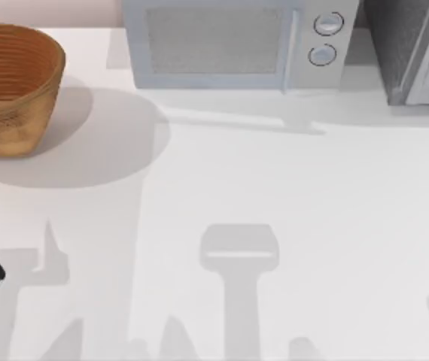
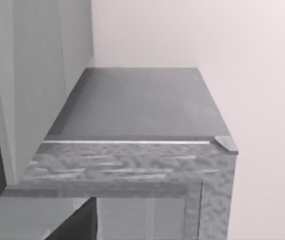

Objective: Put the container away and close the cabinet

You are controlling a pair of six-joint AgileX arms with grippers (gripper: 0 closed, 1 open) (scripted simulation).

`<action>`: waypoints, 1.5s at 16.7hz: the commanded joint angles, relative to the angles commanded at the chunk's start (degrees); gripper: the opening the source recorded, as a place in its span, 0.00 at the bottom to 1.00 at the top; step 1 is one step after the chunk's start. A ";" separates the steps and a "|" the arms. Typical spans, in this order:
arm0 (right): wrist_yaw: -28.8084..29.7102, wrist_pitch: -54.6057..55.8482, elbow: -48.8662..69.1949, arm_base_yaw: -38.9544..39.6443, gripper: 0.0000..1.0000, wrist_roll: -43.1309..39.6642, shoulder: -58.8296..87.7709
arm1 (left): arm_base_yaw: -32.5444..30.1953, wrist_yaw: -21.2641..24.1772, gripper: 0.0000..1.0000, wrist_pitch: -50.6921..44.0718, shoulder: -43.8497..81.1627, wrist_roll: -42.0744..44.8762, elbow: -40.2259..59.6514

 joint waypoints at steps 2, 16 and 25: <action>0.64 -0.02 0.01 0.58 1.00 0.06 0.01 | 0.00 0.00 1.00 0.00 0.00 0.00 0.00; 52.02 -1.64 -0.34 51.15 1.00 1.76 -1.61 | 0.00 0.00 1.00 0.00 0.00 0.00 0.00; 83.16 -3.05 -1.20 83.17 1.00 0.16 -2.73 | 0.00 0.00 1.00 0.00 0.00 0.00 0.00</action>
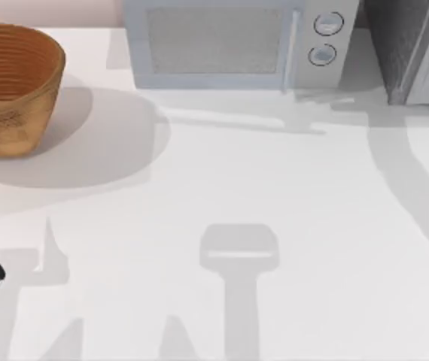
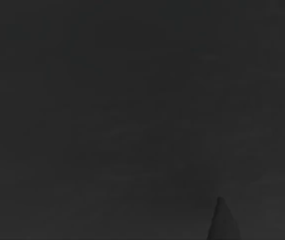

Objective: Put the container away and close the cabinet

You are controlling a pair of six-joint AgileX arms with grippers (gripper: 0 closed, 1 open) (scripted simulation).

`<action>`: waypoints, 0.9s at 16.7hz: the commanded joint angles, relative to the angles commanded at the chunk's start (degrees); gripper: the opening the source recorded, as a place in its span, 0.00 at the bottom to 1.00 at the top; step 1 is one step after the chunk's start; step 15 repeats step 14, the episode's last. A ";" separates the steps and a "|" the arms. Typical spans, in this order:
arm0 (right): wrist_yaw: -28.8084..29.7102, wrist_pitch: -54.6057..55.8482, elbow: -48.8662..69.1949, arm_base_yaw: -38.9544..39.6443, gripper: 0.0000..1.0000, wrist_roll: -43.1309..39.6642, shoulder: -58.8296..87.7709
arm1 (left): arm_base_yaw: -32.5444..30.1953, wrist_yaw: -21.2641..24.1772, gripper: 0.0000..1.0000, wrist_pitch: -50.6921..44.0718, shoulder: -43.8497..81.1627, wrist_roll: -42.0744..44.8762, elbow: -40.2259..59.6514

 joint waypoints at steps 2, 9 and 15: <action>1.86 -0.07 -0.12 1.91 1.00 -0.20 -0.07 | 0.00 0.00 1.00 0.00 0.00 0.00 0.00; 1.27 0.42 2.14 -0.85 1.00 -0.80 1.05 | 0.00 0.00 1.00 0.00 0.00 0.00 0.00; -1.82 2.19 6.23 -4.02 1.00 -0.76 7.37 | 0.00 0.00 1.00 0.00 0.00 0.00 0.00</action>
